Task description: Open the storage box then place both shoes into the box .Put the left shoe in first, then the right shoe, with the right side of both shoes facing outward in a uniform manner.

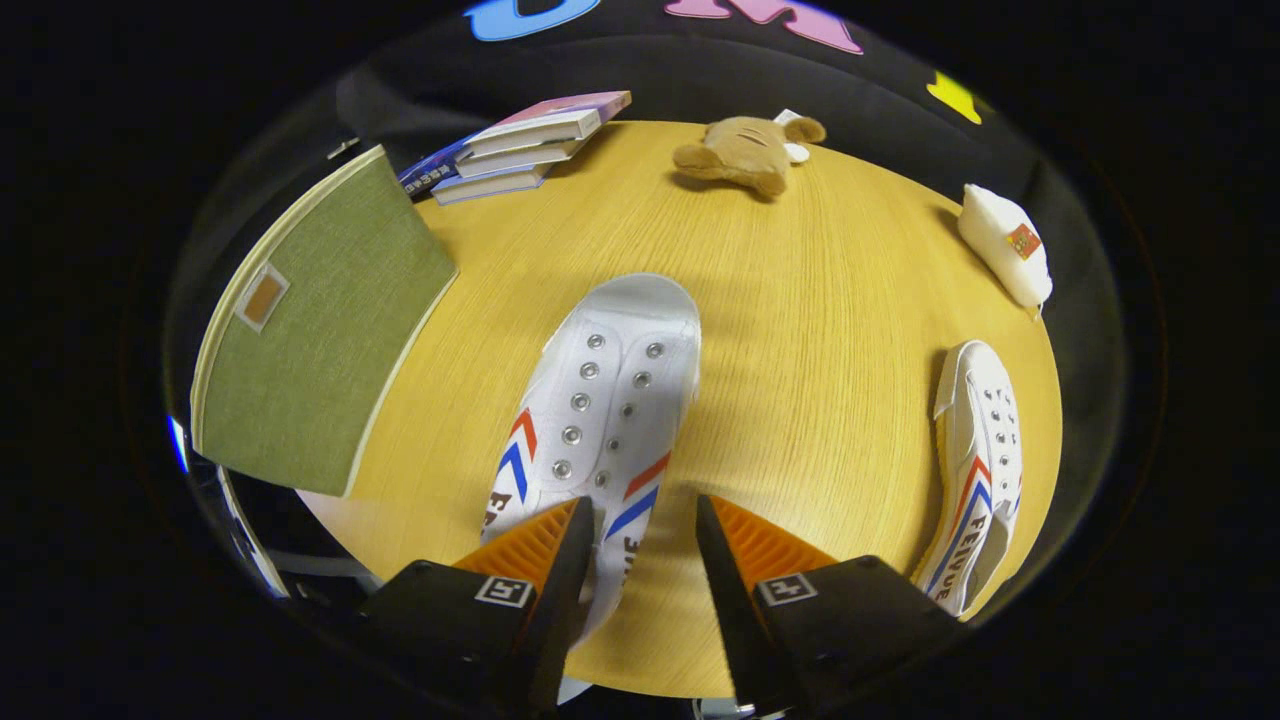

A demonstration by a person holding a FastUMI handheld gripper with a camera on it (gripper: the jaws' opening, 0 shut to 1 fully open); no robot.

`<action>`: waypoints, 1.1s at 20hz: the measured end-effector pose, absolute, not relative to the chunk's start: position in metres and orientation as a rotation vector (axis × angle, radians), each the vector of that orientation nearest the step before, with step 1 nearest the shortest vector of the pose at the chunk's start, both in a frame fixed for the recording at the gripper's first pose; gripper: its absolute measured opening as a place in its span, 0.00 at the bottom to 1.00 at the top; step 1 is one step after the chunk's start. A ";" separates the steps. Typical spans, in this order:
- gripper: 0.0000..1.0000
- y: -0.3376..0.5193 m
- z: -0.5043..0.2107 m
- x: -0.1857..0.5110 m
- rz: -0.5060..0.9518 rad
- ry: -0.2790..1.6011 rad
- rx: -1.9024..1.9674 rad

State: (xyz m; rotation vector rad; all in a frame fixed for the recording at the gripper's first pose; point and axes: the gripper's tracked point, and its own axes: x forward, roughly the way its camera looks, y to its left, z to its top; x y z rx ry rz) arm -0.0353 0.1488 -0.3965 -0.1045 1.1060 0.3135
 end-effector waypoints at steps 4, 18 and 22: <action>0.29 0.160 -0.400 -0.038 0.288 1.147 0.040; 0.05 0.167 -0.353 -0.037 0.183 1.067 0.301; 0.05 0.174 -0.294 -0.038 0.195 0.999 0.292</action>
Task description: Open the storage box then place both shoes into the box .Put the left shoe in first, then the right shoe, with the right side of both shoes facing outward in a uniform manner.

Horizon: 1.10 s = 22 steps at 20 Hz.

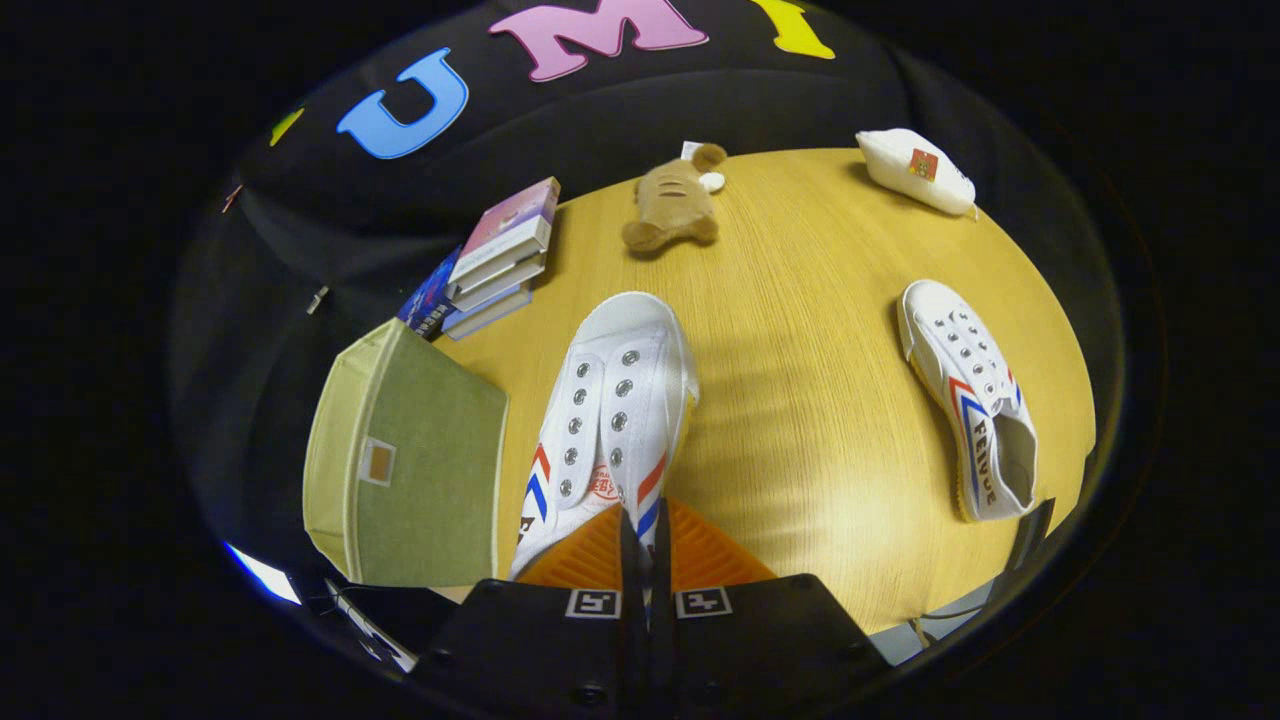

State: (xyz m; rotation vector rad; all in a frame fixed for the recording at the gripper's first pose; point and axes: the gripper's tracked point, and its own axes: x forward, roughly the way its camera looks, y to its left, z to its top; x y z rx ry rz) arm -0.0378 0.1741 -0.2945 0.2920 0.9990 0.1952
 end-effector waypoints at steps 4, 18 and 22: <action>0.05 0.207 -0.232 -0.037 0.226 0.936 0.313; 0.05 0.418 -0.169 -0.042 0.449 0.955 0.471; 0.05 0.466 -0.201 -0.047 0.444 1.012 0.466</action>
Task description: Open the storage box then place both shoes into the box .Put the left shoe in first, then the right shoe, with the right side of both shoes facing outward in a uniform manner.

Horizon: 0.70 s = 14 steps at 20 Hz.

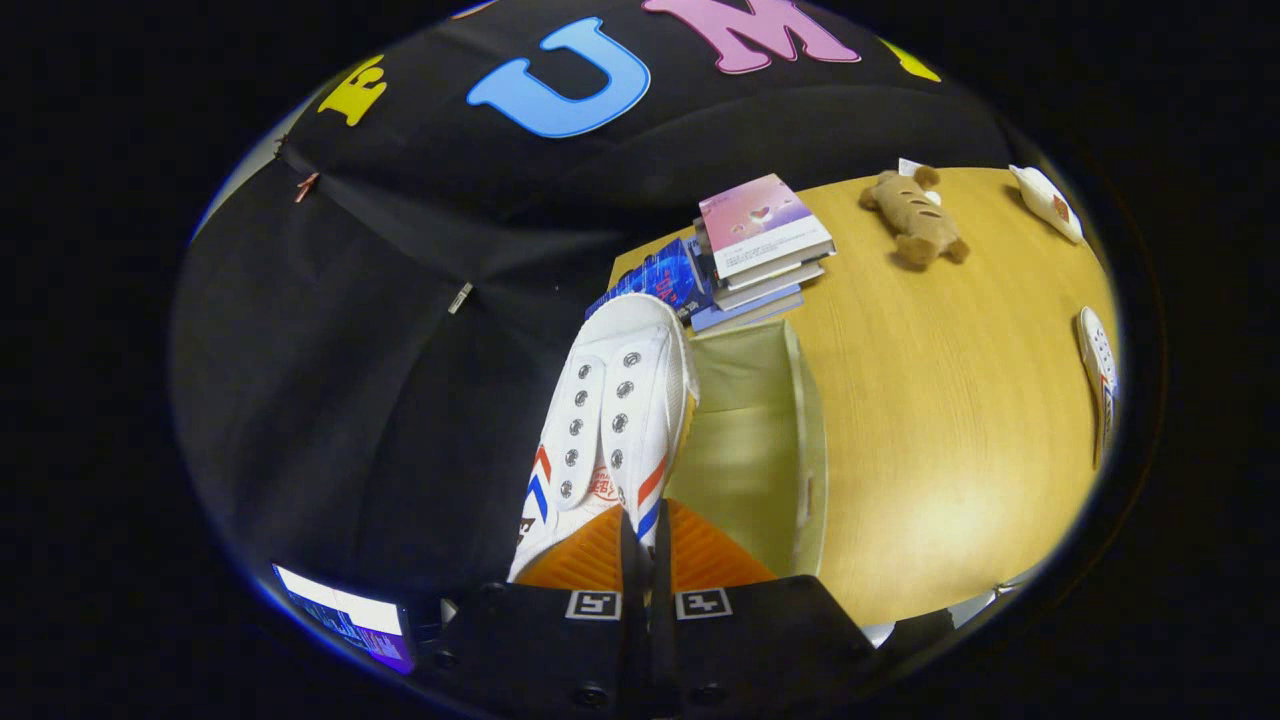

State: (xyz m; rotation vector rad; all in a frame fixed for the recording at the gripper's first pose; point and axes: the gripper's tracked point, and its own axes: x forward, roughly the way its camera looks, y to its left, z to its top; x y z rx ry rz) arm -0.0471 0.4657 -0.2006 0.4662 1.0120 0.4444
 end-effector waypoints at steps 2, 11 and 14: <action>0.05 0.479 -0.221 -0.047 0.418 1.046 0.449; 0.05 0.501 -0.286 -0.043 0.330 1.141 0.349; 0.05 0.503 -0.304 -0.048 0.322 1.175 0.296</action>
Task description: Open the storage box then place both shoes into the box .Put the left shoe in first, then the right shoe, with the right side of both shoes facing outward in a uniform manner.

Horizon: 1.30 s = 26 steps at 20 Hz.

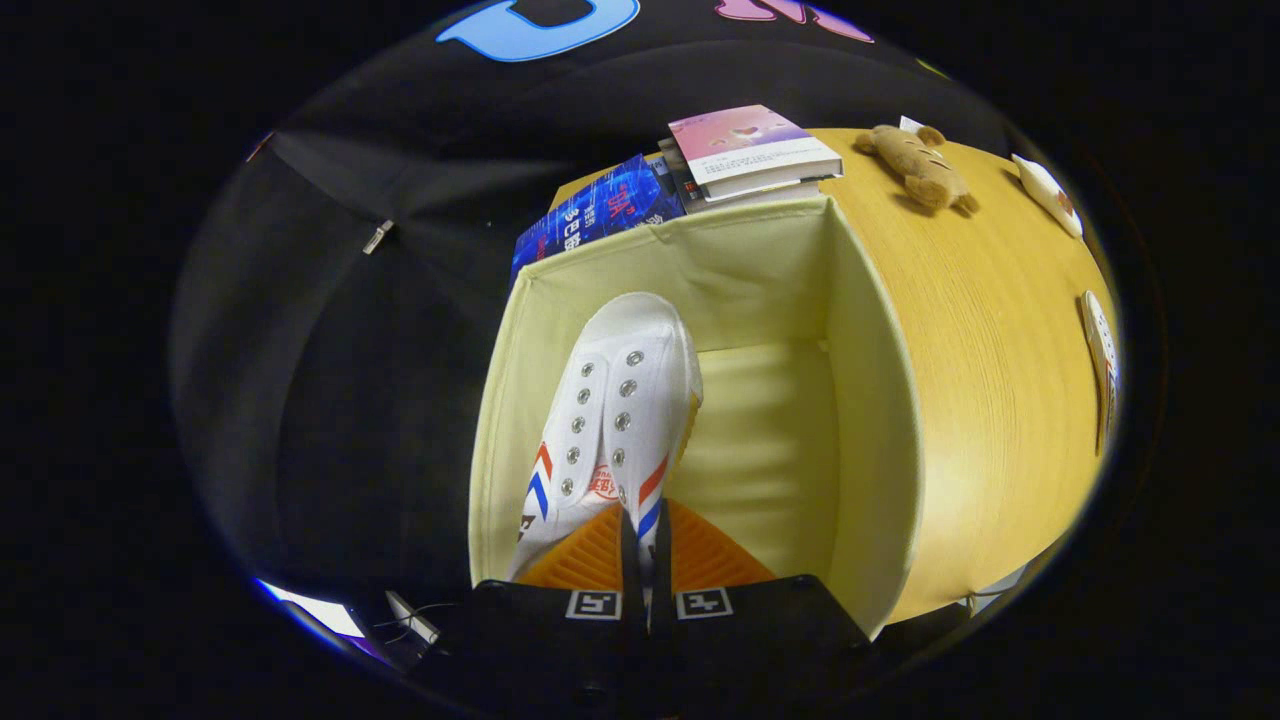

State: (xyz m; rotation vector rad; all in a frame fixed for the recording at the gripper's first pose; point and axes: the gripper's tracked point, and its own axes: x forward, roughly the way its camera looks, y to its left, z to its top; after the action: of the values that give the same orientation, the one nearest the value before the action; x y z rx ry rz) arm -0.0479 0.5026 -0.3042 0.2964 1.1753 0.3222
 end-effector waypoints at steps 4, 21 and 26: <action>0.23 0.531 -0.316 -0.067 0.498 1.240 0.261; 0.99 0.150 -0.194 0.000 0.430 0.746 -0.069; 0.99 0.028 -0.230 0.003 0.317 0.768 -0.151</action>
State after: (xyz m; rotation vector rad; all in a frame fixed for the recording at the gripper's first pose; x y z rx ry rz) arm 0.0028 0.0279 -0.2296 -0.1505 0.7681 0.3171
